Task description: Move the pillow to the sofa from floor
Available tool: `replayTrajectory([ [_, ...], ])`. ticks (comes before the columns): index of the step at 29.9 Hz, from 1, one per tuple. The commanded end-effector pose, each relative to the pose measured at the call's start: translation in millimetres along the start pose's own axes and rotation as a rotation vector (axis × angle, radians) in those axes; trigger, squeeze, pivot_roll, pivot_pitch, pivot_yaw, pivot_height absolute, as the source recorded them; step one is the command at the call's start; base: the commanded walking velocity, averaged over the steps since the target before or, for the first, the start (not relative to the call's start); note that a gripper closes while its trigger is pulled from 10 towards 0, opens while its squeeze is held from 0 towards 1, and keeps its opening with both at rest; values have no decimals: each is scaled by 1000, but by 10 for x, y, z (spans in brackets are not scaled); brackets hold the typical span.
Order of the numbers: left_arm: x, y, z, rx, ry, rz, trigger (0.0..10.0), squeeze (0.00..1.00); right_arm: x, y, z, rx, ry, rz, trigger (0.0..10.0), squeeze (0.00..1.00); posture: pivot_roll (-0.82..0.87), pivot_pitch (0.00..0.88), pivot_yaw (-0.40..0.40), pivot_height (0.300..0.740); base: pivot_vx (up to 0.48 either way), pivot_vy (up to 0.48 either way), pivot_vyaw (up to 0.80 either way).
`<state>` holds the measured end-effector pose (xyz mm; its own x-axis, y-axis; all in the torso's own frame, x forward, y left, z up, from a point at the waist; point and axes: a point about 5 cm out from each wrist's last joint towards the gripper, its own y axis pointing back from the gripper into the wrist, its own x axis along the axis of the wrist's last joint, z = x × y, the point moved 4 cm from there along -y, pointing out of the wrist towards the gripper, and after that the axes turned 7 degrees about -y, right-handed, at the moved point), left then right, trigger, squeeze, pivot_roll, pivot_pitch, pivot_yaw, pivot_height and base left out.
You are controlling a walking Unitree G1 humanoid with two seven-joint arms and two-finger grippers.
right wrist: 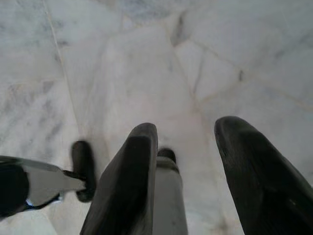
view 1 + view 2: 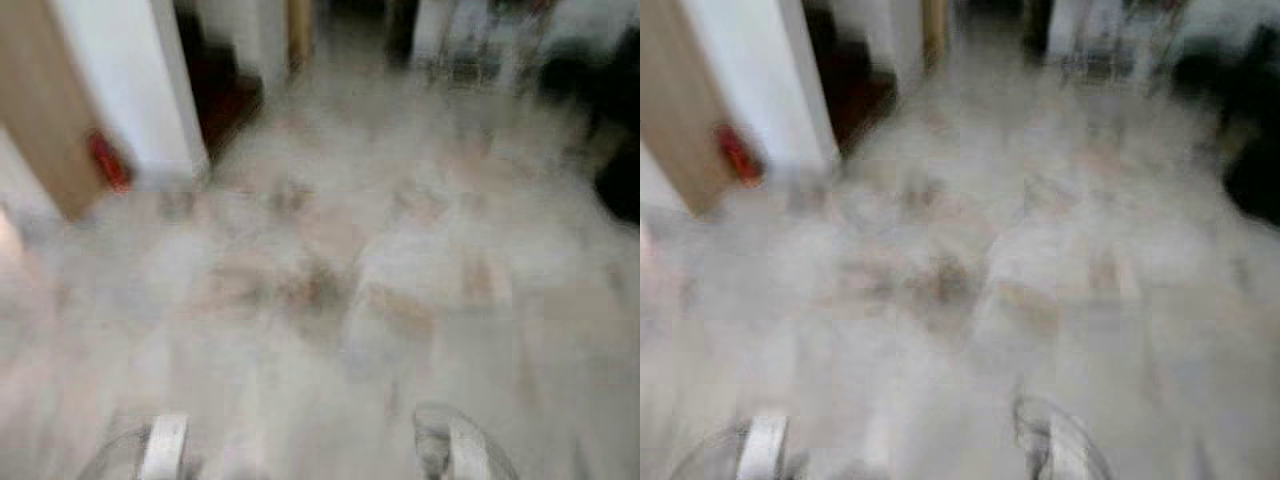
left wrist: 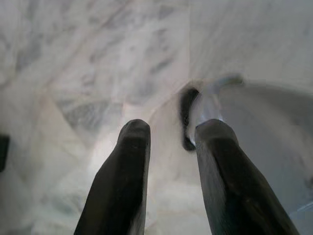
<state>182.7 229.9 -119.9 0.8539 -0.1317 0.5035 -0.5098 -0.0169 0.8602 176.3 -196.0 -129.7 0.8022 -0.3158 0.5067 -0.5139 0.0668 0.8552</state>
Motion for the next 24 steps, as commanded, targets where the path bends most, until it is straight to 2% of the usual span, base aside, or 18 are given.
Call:
replayTrajectory([
  [1,181,-10,-59,11,-26,46,10000,0,-45,1,-27,3,-16,-16,10000,0,24,0,-12,740,-390,0,0],
  [13,114,5,-93,15,-14,35,10000,0,-32,1,15,-5,-18,-22,10000,0,20,0,-19,740,-388,0,0],
  [19,85,16,-131,22,-2,29,10000,0,-38,2,15,-6,-22,-26,10000,0,23,0,-21,740,-386,0,-585],
  [24,68,23,-152,26,4,28,10000,0,-57,4,8,-4,-17,-27,10000,0,24,0,-23,740,-387,0,0],
])
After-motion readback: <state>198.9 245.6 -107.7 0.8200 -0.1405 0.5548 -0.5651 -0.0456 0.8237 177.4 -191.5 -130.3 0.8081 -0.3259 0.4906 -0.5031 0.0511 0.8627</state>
